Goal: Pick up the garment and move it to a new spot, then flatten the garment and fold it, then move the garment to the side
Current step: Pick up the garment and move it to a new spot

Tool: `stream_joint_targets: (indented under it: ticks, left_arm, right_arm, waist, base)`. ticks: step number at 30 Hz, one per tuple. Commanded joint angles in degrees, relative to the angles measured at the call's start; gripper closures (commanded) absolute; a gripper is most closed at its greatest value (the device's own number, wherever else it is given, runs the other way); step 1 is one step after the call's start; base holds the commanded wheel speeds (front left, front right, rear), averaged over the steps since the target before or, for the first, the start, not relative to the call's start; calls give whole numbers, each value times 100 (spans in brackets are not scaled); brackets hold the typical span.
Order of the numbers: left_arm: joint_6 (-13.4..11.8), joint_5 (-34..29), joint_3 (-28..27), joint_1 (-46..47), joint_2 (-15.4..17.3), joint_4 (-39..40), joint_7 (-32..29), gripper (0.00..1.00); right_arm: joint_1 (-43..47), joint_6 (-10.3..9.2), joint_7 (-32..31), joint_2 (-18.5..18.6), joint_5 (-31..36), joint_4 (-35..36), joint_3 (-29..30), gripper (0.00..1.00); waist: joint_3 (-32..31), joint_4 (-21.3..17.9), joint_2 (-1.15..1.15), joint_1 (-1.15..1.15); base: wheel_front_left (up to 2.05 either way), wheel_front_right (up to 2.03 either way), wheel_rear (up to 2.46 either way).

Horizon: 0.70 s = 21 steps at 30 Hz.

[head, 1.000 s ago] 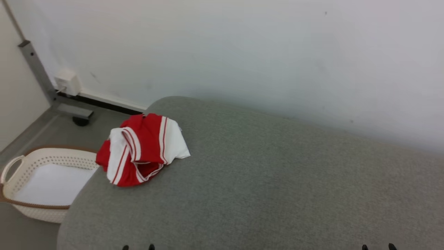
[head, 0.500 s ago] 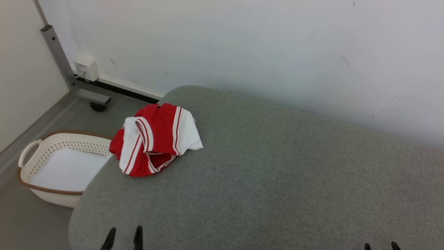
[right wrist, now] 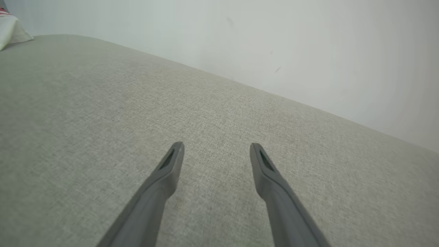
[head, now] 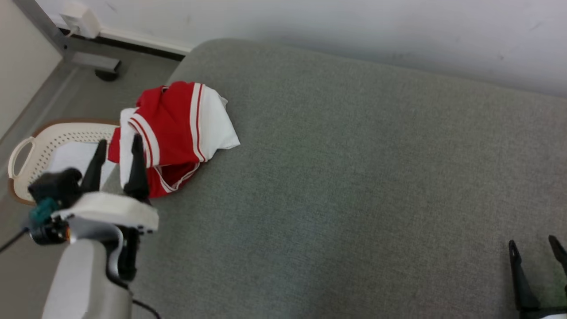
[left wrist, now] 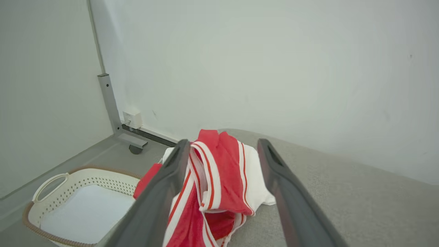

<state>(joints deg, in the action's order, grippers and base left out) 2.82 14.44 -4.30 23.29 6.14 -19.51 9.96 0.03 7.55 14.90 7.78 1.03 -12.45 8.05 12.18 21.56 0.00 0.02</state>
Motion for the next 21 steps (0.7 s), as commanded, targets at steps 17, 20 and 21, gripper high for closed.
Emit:
stream_joint_targets:
  ticks: [17,20,21]
  left_arm:
    - [-348,291,-206,2559,423,-3223,-770,9]
    - [-171,317,-167,2705,446,-3608,-731,100]
    - [-141,310,-164,2790,472,-3643,-610,100]
  right_arm:
    - [-243,-24,-662,608,-80,936,146,0]
    - [-201,-24,-652,558,-110,903,115,0]
    - [-198,-23,-629,531,-127,904,125,0]
  waist:
    - [1760,-474,0,-2]
    - [1681,-554,0,-2]
    - [1643,-570,0,-2]
  base:
    - [0,0,0]
    - [0,0,0]
    - [0,0,0]
